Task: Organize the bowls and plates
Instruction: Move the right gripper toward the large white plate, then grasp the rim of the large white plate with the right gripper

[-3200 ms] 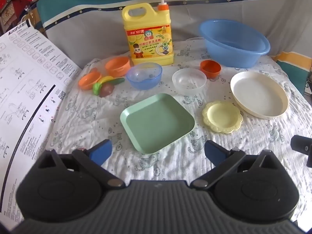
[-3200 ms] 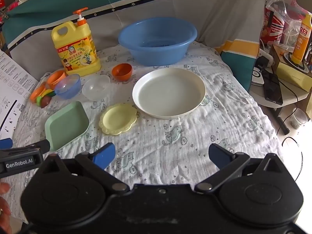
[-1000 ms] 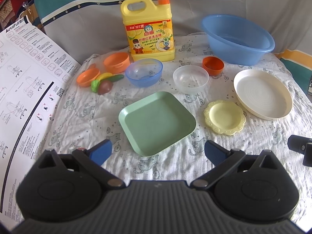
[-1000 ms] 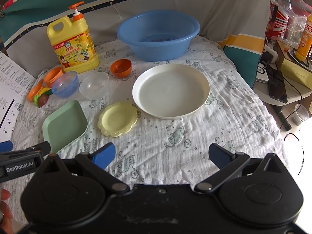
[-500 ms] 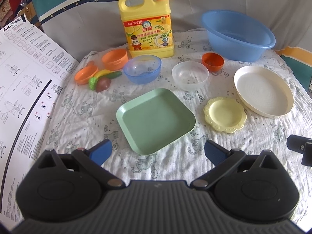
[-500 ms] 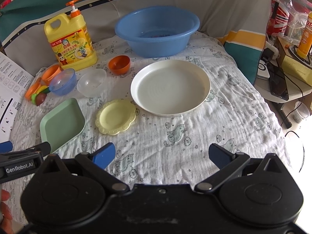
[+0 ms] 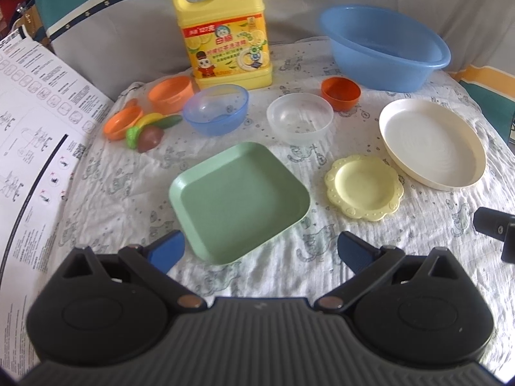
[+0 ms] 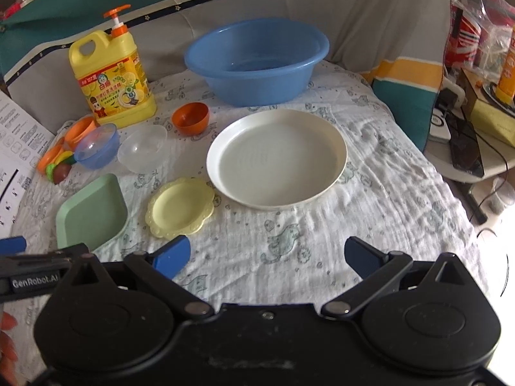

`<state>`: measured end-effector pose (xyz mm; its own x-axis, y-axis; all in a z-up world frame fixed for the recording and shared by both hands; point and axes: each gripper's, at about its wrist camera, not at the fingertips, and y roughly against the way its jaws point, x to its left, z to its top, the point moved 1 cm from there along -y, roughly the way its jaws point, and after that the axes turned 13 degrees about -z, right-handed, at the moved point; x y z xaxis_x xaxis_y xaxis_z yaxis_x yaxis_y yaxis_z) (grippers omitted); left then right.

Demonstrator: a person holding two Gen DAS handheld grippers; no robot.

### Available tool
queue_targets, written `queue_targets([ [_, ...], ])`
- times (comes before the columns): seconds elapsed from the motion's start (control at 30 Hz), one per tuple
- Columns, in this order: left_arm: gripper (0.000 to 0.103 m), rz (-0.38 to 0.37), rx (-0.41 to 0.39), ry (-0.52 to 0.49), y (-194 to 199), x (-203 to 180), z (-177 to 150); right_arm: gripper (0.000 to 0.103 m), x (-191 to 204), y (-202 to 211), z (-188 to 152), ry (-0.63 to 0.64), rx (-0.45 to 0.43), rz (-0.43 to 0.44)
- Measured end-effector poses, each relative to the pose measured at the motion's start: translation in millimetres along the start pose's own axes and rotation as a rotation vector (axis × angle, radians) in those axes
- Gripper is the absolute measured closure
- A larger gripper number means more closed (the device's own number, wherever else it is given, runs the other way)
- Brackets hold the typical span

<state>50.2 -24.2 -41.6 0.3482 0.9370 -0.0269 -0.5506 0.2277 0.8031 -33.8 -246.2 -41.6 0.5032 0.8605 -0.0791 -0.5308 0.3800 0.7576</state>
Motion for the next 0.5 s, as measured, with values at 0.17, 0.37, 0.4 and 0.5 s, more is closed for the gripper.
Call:
queue_targets([
  [0.17,0.000,-0.044,-0.012,-0.010,-17,-11,16,0.000,-15,-23,9,0.009,-0.010,-0.020],
  [0.37,0.000,-0.101,-0.040,-0.075,-43,-44,48,0.000,-47,-57,34,-0.046,-0.023,-0.082],
  [0.4,0.000,-0.108,-0.045,-0.093,-48,-52,54,0.000,-53,-66,39,-0.056,-0.024,-0.086],
  [0.5,0.000,-0.148,-0.040,-0.124,-65,-72,69,0.003,-65,-85,51,-0.091,-0.012,-0.068],
])
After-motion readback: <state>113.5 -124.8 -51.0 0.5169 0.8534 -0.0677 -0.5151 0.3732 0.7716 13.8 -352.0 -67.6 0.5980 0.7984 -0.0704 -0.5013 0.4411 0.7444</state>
